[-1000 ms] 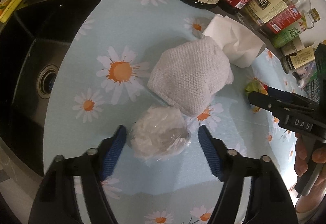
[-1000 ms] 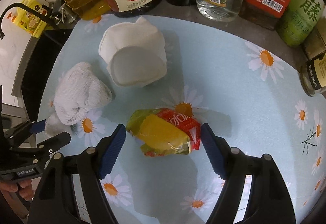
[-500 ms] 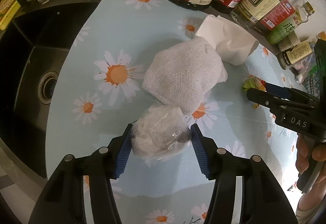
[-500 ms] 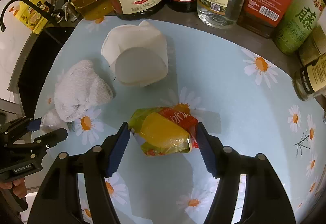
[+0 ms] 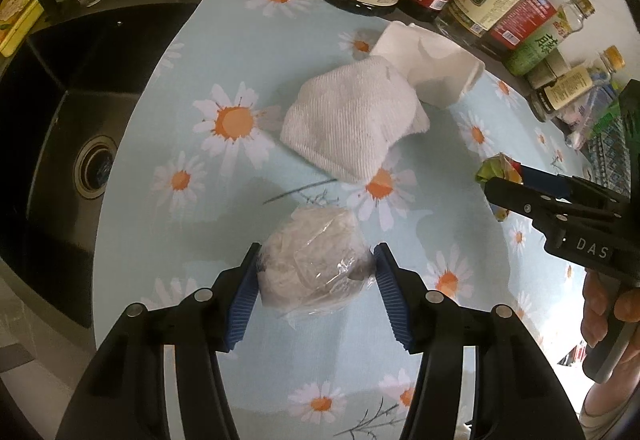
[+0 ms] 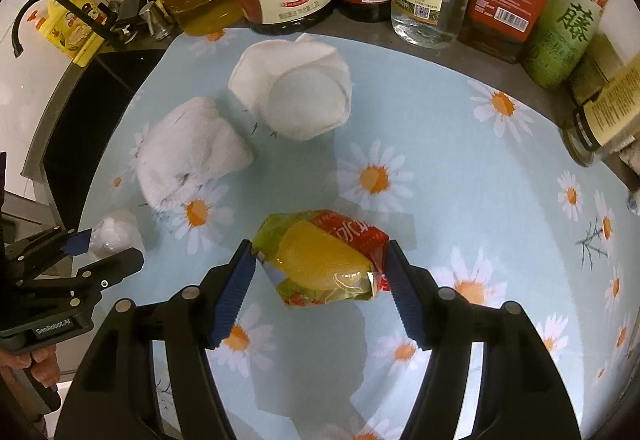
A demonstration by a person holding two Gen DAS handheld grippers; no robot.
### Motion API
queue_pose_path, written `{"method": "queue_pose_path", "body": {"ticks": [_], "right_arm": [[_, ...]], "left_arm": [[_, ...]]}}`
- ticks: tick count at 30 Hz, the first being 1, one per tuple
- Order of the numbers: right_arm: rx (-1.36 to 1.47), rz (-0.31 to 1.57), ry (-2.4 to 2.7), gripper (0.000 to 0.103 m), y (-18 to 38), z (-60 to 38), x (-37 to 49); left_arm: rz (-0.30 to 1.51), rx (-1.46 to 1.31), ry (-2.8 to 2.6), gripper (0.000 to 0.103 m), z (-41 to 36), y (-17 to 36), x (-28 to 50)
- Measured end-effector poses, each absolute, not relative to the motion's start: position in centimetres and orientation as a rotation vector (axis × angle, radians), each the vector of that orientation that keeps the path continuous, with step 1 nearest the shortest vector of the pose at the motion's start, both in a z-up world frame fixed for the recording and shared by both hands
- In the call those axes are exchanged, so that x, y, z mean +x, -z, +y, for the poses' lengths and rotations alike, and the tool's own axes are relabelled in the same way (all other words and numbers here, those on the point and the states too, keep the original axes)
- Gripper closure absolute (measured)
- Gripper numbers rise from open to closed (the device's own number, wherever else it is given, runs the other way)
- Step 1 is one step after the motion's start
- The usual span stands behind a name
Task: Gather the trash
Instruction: 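Carry the snack wrapper and plastic bag down over the black bin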
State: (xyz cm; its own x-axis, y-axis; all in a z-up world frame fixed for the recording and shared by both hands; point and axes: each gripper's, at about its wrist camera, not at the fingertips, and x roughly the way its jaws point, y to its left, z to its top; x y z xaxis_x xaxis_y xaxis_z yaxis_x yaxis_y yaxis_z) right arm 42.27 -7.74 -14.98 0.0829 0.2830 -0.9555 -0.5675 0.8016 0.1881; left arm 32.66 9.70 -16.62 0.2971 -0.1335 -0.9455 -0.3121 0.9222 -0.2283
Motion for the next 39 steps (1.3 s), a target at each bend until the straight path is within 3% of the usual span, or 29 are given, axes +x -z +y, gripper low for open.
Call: {"method": "queue_pose_path", "body": {"ticks": [39], "right_arm": [[-0.174, 1.331, -0.634, 0.037, 10.9, -8.5, 21.7]], "left_arm": [[1.212, -0.376, -0.02, 0.049, 8.5, 13.8, 14.7]]}}
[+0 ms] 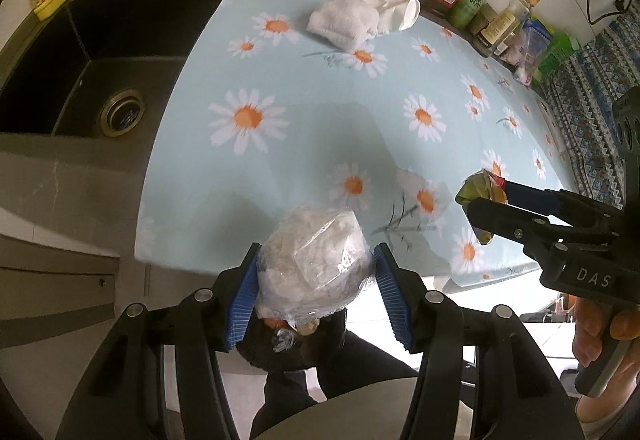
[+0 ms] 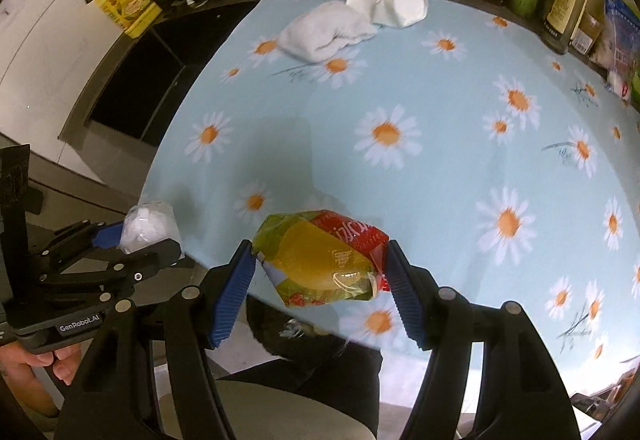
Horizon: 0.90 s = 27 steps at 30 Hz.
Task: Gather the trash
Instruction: 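Carry the snack wrapper and plastic bag down over the black bin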
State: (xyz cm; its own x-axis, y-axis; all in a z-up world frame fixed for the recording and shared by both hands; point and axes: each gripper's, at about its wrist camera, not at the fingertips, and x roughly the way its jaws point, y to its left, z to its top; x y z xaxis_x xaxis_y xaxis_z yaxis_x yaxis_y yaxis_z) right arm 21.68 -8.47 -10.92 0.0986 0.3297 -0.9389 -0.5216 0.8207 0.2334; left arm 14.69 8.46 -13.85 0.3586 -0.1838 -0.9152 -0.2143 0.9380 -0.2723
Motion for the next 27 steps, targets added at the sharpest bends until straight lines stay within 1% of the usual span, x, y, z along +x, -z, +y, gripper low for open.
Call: {"method": "queue_pose_path", "body": {"ticks": [14, 27], "right_arm": [[-0.145, 1.393, -0.657, 0.037, 12.7, -7.7, 15.6], [-0.092, 1.489, -0.669, 0.037, 15.9, -8.2, 12.8]], "left_arm": [[1.235, -0.412, -0.018, 0.049, 9.0, 15.7, 9.0], [1.325, -0.432, -0.016, 0.049, 8.3, 19.5, 6.4]]}}
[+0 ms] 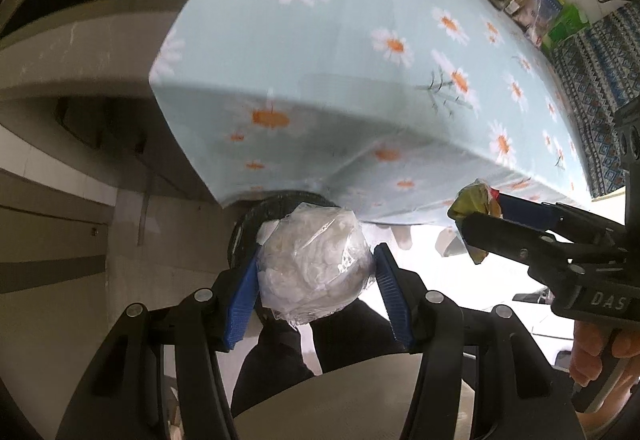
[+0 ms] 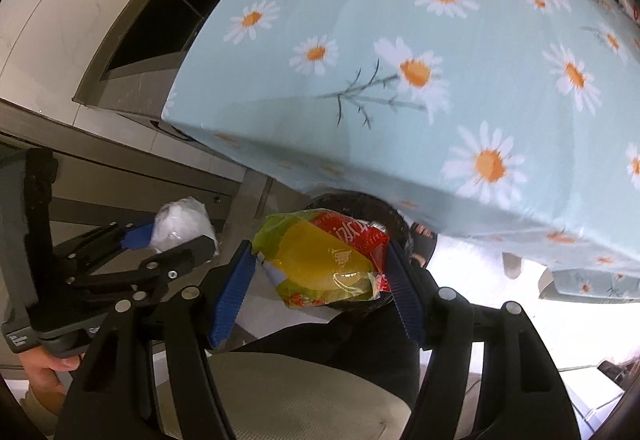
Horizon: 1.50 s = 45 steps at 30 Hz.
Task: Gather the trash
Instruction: 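Carry the snack wrapper and plastic bag down over the black bin, then open both tools to drop the wrapper and bag into the bin, then move both open tools back up to the white towel and tissue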
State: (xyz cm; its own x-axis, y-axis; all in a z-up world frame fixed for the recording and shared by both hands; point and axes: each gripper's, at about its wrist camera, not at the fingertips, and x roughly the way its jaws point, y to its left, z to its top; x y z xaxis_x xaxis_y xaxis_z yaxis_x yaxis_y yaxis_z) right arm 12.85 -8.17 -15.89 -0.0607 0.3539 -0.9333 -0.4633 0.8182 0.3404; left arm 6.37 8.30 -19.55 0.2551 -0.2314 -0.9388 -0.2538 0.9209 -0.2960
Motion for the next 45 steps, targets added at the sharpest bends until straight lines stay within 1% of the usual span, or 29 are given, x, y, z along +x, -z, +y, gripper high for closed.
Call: {"method": "queue_pose_path", "body": {"ticks": [12, 21, 22, 23, 24, 26, 28, 45], "right_arm": [[-0.052, 1.543, -0.678, 0.037, 17.7, -8.1, 12.2], [-0.045, 1.542, -0.676, 0.035, 17.8, -7.7, 12.9], [-0.04, 1.543, -0.677, 0.034, 17.7, -7.7, 13.0], [-0.038, 1.545, -0.678, 0.032, 17.7, -7.7, 13.2], [-0.037, 1.545, -0.676, 0.031, 17.7, -7.7, 13.3], [-0.028, 1.546, -0.67, 0.023, 17.7, -7.7, 13.6], [-0.011, 1.549, -0.661, 0.02, 17.7, -7.9, 13.9], [-0.005, 1.542, -0.647, 0.02, 17.1, -8.1, 13.7]], "left_arm": [[1.393, -0.447, -0.004, 0.049, 7.3, 22.1, 5.4], [1.405, -0.451, -0.001, 0.048, 7.4, 22.2, 5.7], [1.411, -0.454, 0.004, 0.048, 7.4, 22.3, 5.7], [1.424, -0.454, 0.009, 0.044, 7.4, 22.4, 5.8], [1.427, -0.456, 0.001, 0.038, 7.4, 22.5, 5.9], [1.429, -0.465, -0.004, 0.035, 7.6, 22.7, 5.9], [1.437, -0.464, -0.004, 0.035, 7.6, 22.9, 6.0], [1.437, -0.465, -0.01, 0.035, 8.0, 22.6, 5.8]]}}
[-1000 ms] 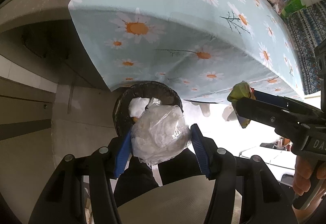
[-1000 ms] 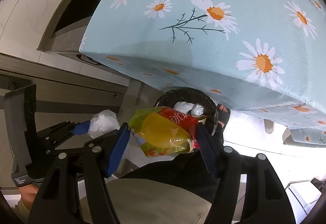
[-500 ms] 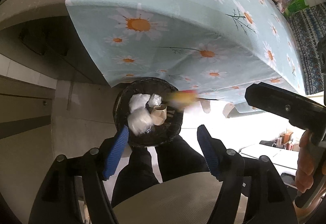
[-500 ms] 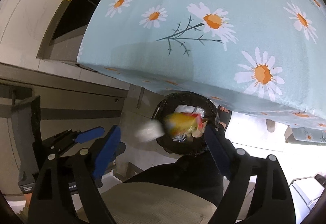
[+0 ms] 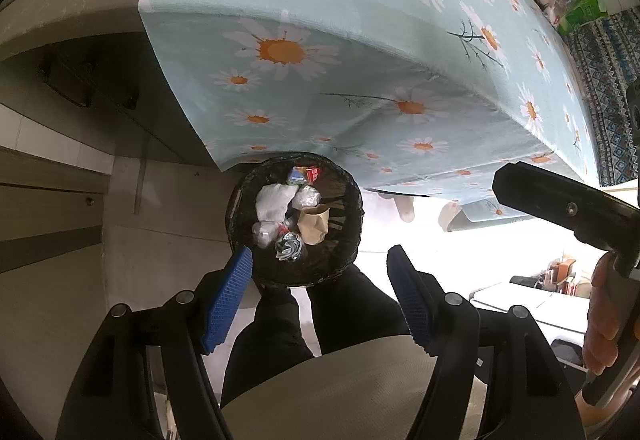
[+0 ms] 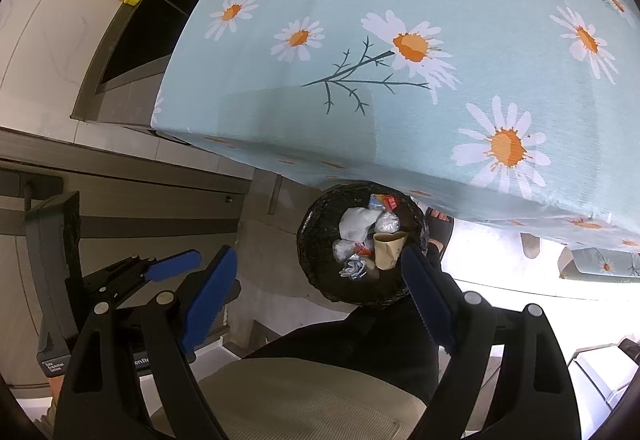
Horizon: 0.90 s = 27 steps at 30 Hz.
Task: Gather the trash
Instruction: 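Move both open tools back up to the white towel and tissue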
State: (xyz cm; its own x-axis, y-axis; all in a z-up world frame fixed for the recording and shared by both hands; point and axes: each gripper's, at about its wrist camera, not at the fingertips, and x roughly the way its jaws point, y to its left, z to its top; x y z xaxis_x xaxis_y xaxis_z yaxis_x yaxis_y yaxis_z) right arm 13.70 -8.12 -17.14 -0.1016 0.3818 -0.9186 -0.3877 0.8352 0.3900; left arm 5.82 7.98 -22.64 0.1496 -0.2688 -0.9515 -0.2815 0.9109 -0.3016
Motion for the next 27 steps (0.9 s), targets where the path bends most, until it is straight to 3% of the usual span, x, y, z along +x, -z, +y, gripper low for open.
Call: {"method": "queue_pose_path", "body": {"ticks": [27], "right_arm": [[0.018, 1.431, -0.592, 0.02, 12.9, -11.6, 16.1]], "left_arm": [[1.31, -0.406, 0.032, 0.035, 7.8, 16.9, 8.7]]}}
